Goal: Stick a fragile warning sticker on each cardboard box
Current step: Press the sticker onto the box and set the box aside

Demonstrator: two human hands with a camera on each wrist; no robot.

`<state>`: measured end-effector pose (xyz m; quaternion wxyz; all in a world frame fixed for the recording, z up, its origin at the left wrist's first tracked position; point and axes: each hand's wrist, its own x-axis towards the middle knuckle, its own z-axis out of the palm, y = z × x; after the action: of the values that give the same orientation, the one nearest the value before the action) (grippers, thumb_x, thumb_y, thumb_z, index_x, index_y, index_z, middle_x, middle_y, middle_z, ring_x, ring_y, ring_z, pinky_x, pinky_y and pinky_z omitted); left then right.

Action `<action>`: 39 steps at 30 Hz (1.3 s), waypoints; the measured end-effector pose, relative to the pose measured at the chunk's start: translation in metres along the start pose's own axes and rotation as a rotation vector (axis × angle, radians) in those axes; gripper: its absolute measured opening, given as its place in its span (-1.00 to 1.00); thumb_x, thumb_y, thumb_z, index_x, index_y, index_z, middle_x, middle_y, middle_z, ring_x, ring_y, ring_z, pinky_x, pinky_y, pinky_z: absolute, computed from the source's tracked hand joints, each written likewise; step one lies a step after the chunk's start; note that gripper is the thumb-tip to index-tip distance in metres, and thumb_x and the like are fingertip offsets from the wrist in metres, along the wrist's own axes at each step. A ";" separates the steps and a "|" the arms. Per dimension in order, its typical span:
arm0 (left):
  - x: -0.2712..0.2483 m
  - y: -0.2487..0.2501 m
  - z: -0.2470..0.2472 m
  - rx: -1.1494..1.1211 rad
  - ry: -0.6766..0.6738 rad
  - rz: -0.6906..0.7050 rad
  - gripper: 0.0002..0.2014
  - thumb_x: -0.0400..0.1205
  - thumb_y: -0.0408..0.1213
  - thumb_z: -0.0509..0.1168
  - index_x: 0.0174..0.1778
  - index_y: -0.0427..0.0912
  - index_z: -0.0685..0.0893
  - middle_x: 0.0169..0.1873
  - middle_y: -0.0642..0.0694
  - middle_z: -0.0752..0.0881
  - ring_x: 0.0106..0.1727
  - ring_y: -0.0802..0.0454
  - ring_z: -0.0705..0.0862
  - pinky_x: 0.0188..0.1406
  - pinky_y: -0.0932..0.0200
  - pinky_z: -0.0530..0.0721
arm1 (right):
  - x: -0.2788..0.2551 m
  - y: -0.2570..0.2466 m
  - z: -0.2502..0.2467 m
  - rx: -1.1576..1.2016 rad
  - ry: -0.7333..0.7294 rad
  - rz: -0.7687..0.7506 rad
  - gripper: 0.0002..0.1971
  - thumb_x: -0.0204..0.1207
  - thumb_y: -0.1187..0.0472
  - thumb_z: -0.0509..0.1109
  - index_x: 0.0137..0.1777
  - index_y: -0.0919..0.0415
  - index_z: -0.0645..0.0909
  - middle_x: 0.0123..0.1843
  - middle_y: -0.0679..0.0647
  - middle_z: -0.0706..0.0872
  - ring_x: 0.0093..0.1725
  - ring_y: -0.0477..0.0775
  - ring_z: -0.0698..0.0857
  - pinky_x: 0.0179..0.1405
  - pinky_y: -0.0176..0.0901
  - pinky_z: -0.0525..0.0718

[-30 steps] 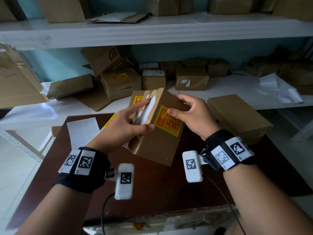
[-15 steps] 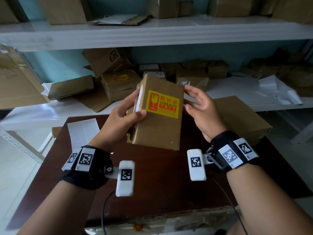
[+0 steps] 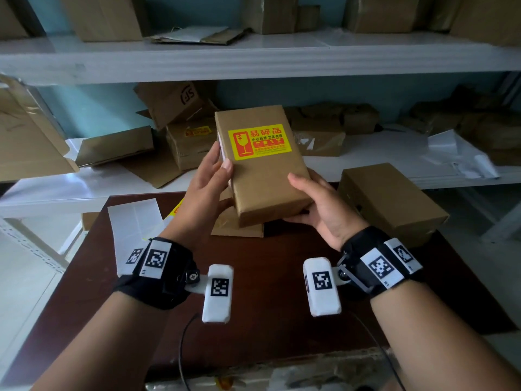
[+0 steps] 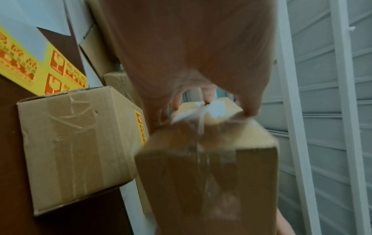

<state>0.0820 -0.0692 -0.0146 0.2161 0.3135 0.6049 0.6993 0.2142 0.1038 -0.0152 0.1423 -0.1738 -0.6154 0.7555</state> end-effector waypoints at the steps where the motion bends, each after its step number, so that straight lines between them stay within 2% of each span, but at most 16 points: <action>1: 0.001 -0.004 -0.001 0.052 0.035 -0.018 -0.51 0.73 0.05 0.24 0.61 0.33 0.35 0.50 0.15 0.55 0.51 0.07 0.54 0.41 -0.21 0.57 | 0.001 -0.002 -0.003 0.006 0.047 -0.010 -0.55 0.41 -0.11 0.45 0.32 -0.10 0.63 0.21 0.02 0.79 0.29 0.14 0.70 0.27 0.30 0.69; 3: 0.005 -0.013 -0.008 0.304 0.149 -0.019 -0.46 0.71 -0.03 0.31 0.63 0.21 0.37 0.48 0.14 0.52 0.52 0.15 0.49 0.47 -0.05 0.53 | 0.004 -0.005 -0.014 0.034 0.158 -0.033 -0.61 0.50 -0.12 0.44 0.31 -0.10 0.64 0.22 0.01 0.79 0.27 0.11 0.71 0.30 0.30 0.67; 5: 0.009 -0.024 -0.020 0.605 0.241 -0.012 -0.45 0.70 -0.13 0.34 0.63 0.13 0.40 0.53 0.03 0.49 0.49 0.16 0.46 0.36 0.15 0.46 | 0.008 -0.009 -0.027 0.051 0.277 -0.030 -0.65 0.59 -0.10 0.40 0.35 -0.09 0.59 0.23 0.00 0.77 0.25 0.08 0.71 0.34 0.33 0.63; 8: 0.015 -0.040 -0.038 0.770 0.308 -0.075 -0.50 0.72 -0.20 0.30 0.61 0.07 0.45 0.55 -0.09 0.47 0.52 0.00 0.47 0.36 0.18 0.41 | 0.014 -0.008 -0.048 -0.014 0.418 0.019 -0.53 0.58 -0.13 0.40 0.45 -0.09 0.44 0.27 -0.02 0.68 0.23 0.06 0.67 0.36 0.36 0.58; 10: 0.019 -0.048 -0.046 0.793 0.295 -0.143 -0.53 0.72 -0.18 0.28 0.58 0.08 0.49 0.49 -0.12 0.55 0.48 -0.11 0.54 0.34 0.06 0.51 | 0.017 -0.003 -0.058 -0.068 0.466 0.074 -0.50 0.56 -0.16 0.42 0.42 -0.06 0.38 0.26 -0.03 0.63 0.22 0.08 0.64 0.37 0.37 0.55; 12: 0.021 -0.053 -0.047 0.795 0.266 -0.199 -0.56 0.71 -0.16 0.27 0.55 0.10 0.53 0.36 -0.12 0.66 0.32 -0.15 0.66 0.17 0.00 0.62 | 0.021 0.004 -0.063 -0.103 0.482 0.134 -0.51 0.56 -0.16 0.41 0.38 -0.04 0.37 0.19 -0.05 0.60 0.16 0.05 0.61 0.38 0.34 0.53; 14: 0.022 -0.055 -0.044 0.787 0.249 -0.225 -0.58 0.71 -0.13 0.25 0.52 0.09 0.57 0.28 -0.13 0.71 0.17 -0.12 0.70 0.08 0.03 0.62 | 0.025 0.011 -0.067 -0.129 0.489 0.170 -0.51 0.55 -0.17 0.42 0.38 -0.03 0.38 0.21 -0.01 0.61 0.20 0.10 0.61 0.40 0.34 0.51; 17: 0.021 -0.056 -0.037 0.760 0.221 -0.233 -0.61 0.73 -0.23 0.22 0.50 0.02 0.60 0.16 -0.13 0.69 -0.04 -0.05 0.64 0.00 0.09 0.61 | 0.033 0.023 -0.073 -0.132 0.500 0.220 -0.42 0.51 -0.20 0.45 0.46 -0.01 0.41 0.32 0.06 0.64 0.24 0.17 0.64 0.42 0.36 0.48; 20: 0.021 -0.055 -0.034 0.774 0.208 -0.213 -0.61 0.73 -0.27 0.23 0.50 0.00 0.61 0.12 -0.10 0.67 -0.04 -0.03 0.62 -0.01 0.10 0.58 | 0.039 0.036 -0.075 -0.104 0.480 0.277 -0.37 0.49 -0.23 0.47 0.49 -0.01 0.44 0.32 0.05 0.65 0.17 0.12 0.65 0.42 0.39 0.47; 22: 0.021 -0.054 -0.032 0.764 0.201 -0.215 -0.61 0.72 -0.27 0.23 0.49 0.00 0.61 0.16 -0.12 0.67 -0.01 -0.01 0.62 -0.01 0.11 0.57 | 0.043 0.044 -0.073 -0.106 0.461 0.304 -0.35 0.46 -0.24 0.49 0.48 0.00 0.46 0.33 0.07 0.66 0.22 0.17 0.65 0.41 0.43 0.48; 26: 0.021 -0.055 -0.028 0.786 0.191 -0.218 -0.62 0.72 -0.30 0.22 0.47 -0.01 0.60 0.05 -0.05 0.62 -0.05 -0.01 0.63 -0.23 0.20 0.53 | 0.051 0.055 -0.067 -0.117 0.480 0.309 -0.32 0.39 -0.26 0.53 0.41 0.07 0.46 0.36 0.12 0.63 0.32 0.26 0.62 0.38 0.50 0.51; 27: 0.021 -0.055 -0.027 0.789 0.189 -0.216 -0.62 0.71 -0.30 0.22 0.47 -0.01 0.60 0.02 -0.06 0.63 -0.07 -0.04 0.64 -0.23 0.19 0.57 | 0.052 0.056 -0.065 -0.130 0.485 0.305 -0.31 0.40 -0.26 0.53 0.41 0.07 0.44 0.36 0.11 0.61 0.34 0.25 0.60 0.38 0.49 0.52; 29: 0.021 -0.055 -0.025 0.789 0.183 -0.218 -0.62 0.71 -0.30 0.23 0.45 0.01 0.60 0.03 -0.11 0.65 -0.07 -0.10 0.66 -0.08 0.06 0.64 | 0.055 0.058 -0.062 -0.158 0.488 0.300 -0.32 0.45 -0.28 0.48 0.45 0.06 0.41 0.35 0.07 0.57 0.34 0.21 0.57 0.39 0.42 0.52; 32: 0.021 -0.057 -0.024 0.780 0.167 -0.213 -0.61 0.71 -0.28 0.24 0.47 0.02 0.59 0.08 -0.13 0.66 0.00 -0.20 0.72 0.05 -0.12 0.70 | 0.059 0.062 -0.062 -0.231 0.479 0.292 -0.37 0.55 -0.29 0.38 0.48 0.08 0.44 0.30 0.05 0.58 0.24 0.15 0.54 0.32 0.18 0.50; 34: 0.020 -0.058 -0.023 0.788 0.164 -0.214 -0.61 0.72 -0.28 0.24 0.49 0.01 0.57 0.04 -0.09 0.63 -0.01 -0.19 0.72 0.04 -0.12 0.68 | 0.061 0.065 -0.064 -0.270 0.474 0.285 -0.38 0.58 -0.28 0.34 0.48 0.11 0.46 0.29 0.07 0.60 0.21 0.15 0.55 0.24 0.08 0.47; 39: 0.019 -0.056 -0.022 0.780 0.158 -0.206 -0.61 0.73 -0.28 0.24 0.50 -0.02 0.55 0.02 -0.12 0.63 -0.02 -0.18 0.70 0.02 -0.07 0.67 | 0.062 0.067 -0.065 -0.348 0.463 0.257 -0.49 0.62 -0.25 0.29 0.37 0.11 0.54 0.23 0.09 0.66 0.19 0.16 0.63 0.24 0.07 0.55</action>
<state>0.0487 -0.0620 -0.0680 0.1029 0.2553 0.8676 0.4142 0.1868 0.1744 -0.0986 0.1499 -0.4392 -0.6597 0.5911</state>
